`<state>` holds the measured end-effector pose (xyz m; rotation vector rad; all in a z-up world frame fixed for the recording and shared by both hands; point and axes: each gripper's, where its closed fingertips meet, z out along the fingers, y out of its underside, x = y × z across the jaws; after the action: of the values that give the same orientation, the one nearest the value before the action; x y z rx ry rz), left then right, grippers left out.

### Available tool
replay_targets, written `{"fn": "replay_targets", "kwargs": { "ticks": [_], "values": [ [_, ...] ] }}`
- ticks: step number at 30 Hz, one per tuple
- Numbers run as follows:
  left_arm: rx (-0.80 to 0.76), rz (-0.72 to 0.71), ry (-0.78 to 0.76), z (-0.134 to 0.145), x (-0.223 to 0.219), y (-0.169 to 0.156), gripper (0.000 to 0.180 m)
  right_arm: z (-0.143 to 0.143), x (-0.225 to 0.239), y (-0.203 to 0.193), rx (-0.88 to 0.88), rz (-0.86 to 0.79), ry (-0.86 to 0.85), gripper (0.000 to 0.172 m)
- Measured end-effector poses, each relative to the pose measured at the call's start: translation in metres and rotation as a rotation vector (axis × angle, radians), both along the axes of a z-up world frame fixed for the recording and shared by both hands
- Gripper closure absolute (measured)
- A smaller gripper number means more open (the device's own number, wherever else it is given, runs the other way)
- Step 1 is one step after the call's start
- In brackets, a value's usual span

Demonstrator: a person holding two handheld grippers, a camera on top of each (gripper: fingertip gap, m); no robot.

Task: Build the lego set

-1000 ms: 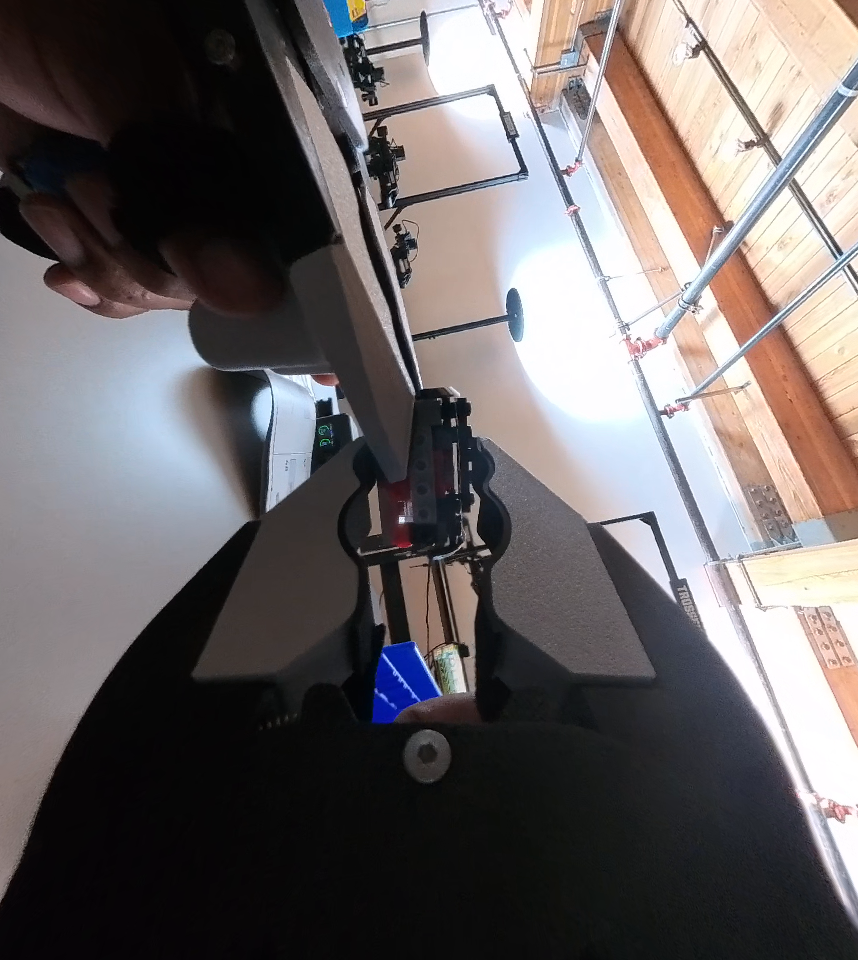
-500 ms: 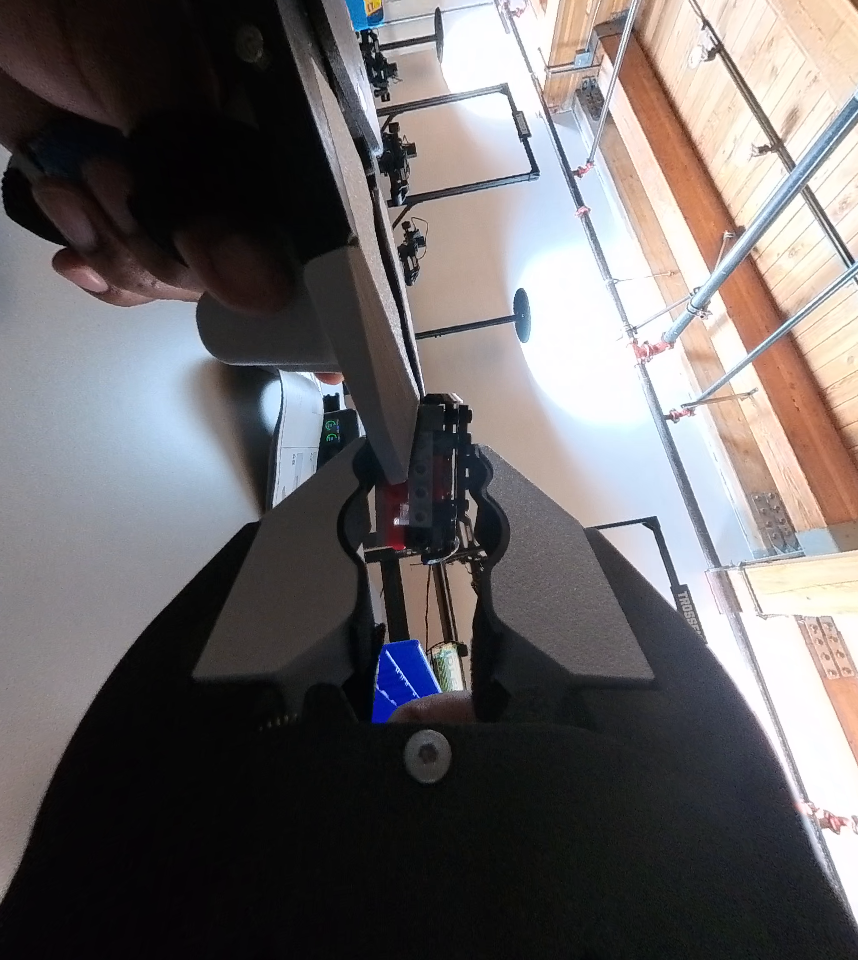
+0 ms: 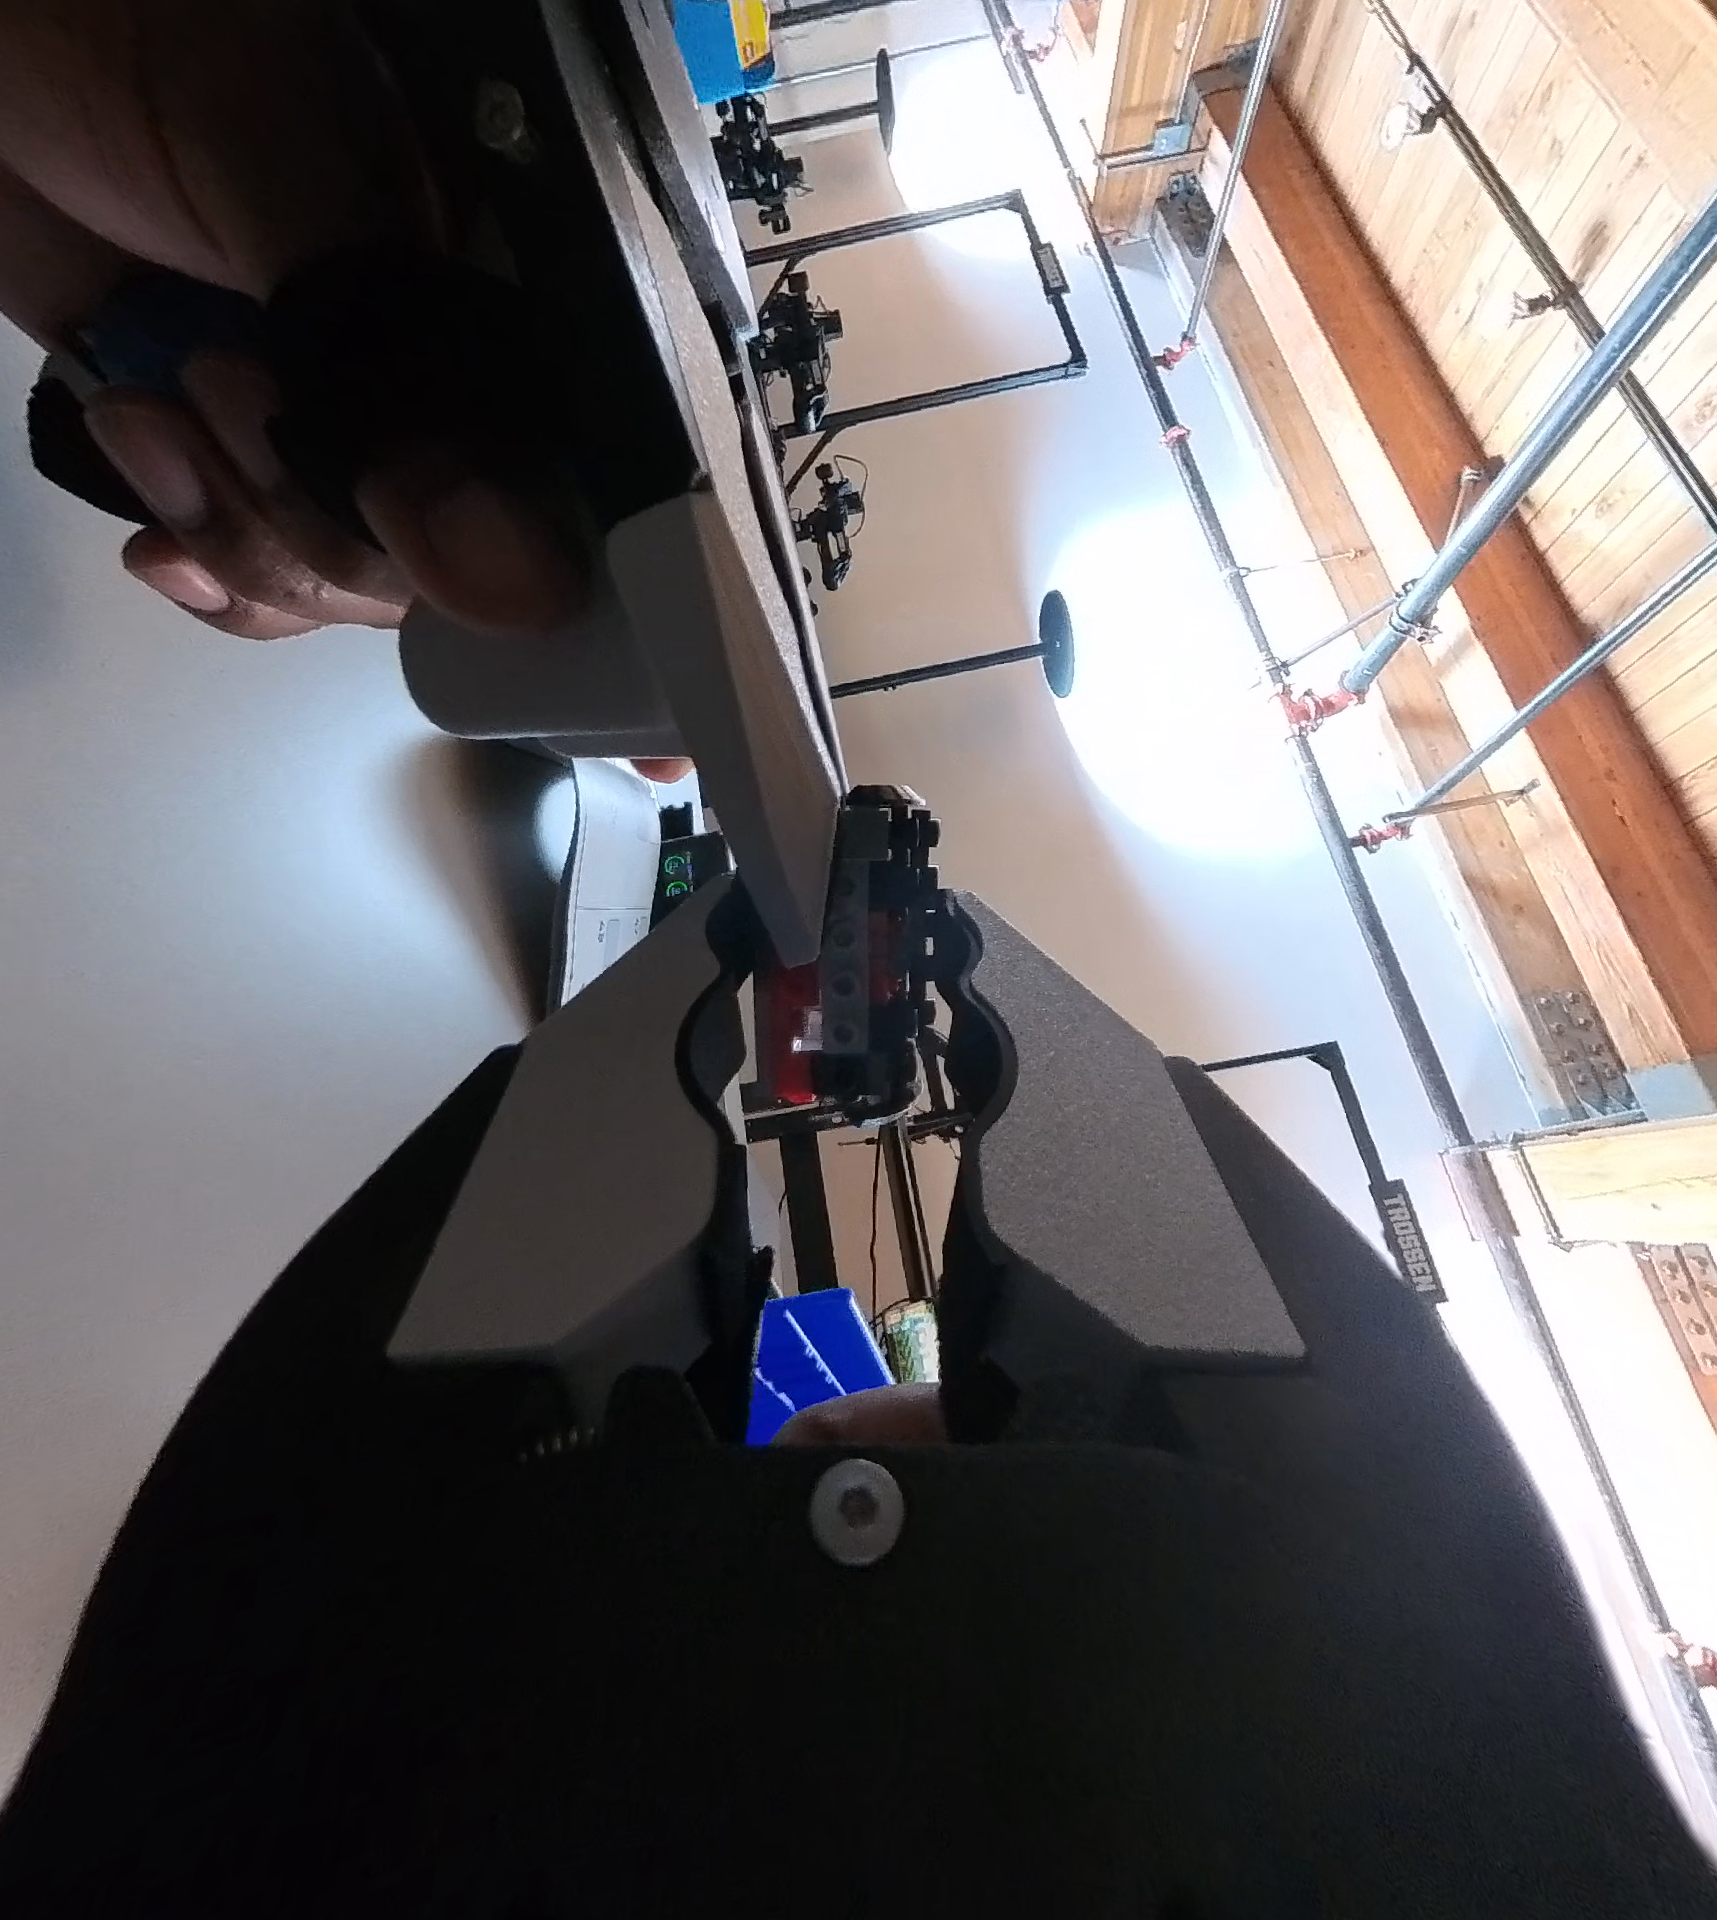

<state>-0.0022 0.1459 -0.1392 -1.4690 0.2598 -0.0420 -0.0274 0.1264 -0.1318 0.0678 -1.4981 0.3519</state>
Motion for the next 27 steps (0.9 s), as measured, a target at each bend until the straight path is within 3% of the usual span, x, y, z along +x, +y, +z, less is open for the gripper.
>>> {"fn": "replay_targets", "kwargs": {
  "ticks": [22,27],
  "values": [
    [-0.002,-0.029,-0.044,0.0002,0.0009,0.0002,0.155,-0.0016,0.0009,0.0006,-0.101,0.046,-0.083,0.136],
    [0.007,-0.032,-0.067,0.0024,-0.0014,-0.0007,0.155,-0.0060,-0.0004,-0.0020,-0.083,0.033,-0.086,0.112]
  ]
}}
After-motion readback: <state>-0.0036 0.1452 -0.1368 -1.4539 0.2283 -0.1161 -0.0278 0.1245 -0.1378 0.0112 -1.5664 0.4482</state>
